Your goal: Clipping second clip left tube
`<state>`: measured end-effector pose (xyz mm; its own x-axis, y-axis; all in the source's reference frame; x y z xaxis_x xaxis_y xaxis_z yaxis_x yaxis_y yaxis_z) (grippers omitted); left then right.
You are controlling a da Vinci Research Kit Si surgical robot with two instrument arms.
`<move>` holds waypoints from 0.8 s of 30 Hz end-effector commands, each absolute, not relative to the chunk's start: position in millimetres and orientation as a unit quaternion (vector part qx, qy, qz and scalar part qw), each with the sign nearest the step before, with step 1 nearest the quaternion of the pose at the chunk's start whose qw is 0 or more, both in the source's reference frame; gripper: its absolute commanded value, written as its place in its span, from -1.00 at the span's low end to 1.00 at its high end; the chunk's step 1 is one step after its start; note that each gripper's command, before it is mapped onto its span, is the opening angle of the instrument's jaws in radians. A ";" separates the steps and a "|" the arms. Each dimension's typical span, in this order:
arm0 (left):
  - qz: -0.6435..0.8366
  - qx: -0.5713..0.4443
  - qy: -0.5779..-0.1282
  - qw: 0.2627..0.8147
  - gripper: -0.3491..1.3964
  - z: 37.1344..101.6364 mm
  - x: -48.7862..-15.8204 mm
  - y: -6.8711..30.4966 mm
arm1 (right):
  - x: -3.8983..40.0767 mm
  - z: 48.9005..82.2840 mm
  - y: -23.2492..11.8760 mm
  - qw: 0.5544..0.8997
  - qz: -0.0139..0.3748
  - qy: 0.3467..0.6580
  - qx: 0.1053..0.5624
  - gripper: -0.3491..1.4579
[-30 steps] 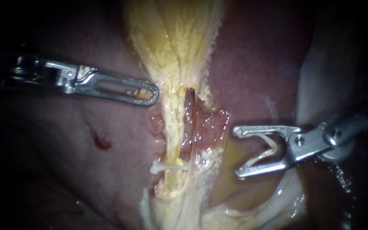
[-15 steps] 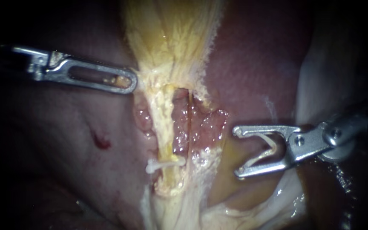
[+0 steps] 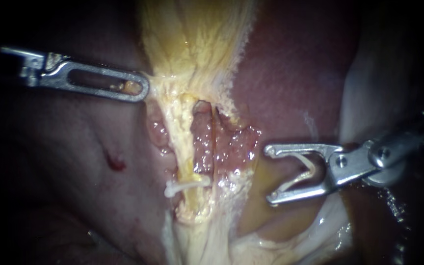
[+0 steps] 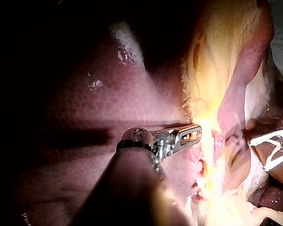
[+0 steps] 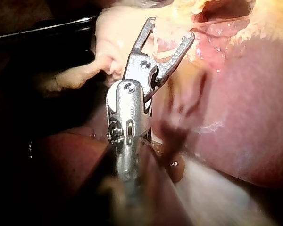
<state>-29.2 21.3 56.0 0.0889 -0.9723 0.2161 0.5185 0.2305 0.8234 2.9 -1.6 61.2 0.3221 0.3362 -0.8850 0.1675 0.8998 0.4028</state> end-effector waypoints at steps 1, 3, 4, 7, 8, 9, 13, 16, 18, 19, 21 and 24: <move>-0.549 0.288 -0.393 0.679 -1.00 56.1 -29.3 21.2 | 3.3 61.3 -1.7 0.784 0.054 0.580 0.217 -0.06; -0.549 0.288 -0.393 0.679 -1.00 56.1 -29.3 21.1 | 4.4 61.7 -1.9 0.784 0.056 0.579 0.217 -0.06; -0.549 0.288 -0.393 0.679 -1.00 56.2 -29.3 21.1 | 4.9 62.0 -2.0 0.783 0.058 0.579 0.219 -0.06; -0.550 0.288 -0.393 0.679 -1.00 56.1 -29.4 21.0 | 6.5 63.0 -2.4 0.782 0.067 0.577 0.224 -0.06; -0.550 0.287 -0.393 0.679 -1.00 56.1 -29.4 21.0 | 7.0 63.3 -2.5 0.782 0.069 0.577 0.225 -0.06; -0.550 0.287 -0.393 0.679 -1.00 56.1 -29.4 21.0 | 7.6 63.8 -2.6 0.782 0.074 0.576 0.228 -0.06; -0.550 0.287 -0.393 0.679 -1.00 56.0 -29.5 20.9 | 9.3 65.5 -3.1 0.779 0.083 0.575 0.236 -0.06; -0.550 0.287 -0.393 0.679 -1.00 56.0 -29.6 20.9 | 10.4 66.8 -3.5 0.776 0.087 0.574 0.245 -0.06; -0.550 0.287 -0.393 0.679 -1.00 56.1 -29.6 20.9 | 11.2 67.5 -3.7 0.775 0.090 0.574 0.250 -0.06; -0.550 0.286 -0.393 0.679 -1.00 56.1 -29.6 20.9 | 11.5 67.8 -3.8 0.774 0.091 0.574 0.251 -0.06; -0.550 0.286 -0.393 0.679 -1.00 56.1 -29.7 20.8 | 12.0 68.4 -3.9 0.772 0.095 0.573 0.259 -0.06; -0.550 0.286 -0.393 0.679 -1.00 56.1 -29.7 20.8 | 12.8 69.5 -4.1 0.770 0.100 0.572 0.264 -0.06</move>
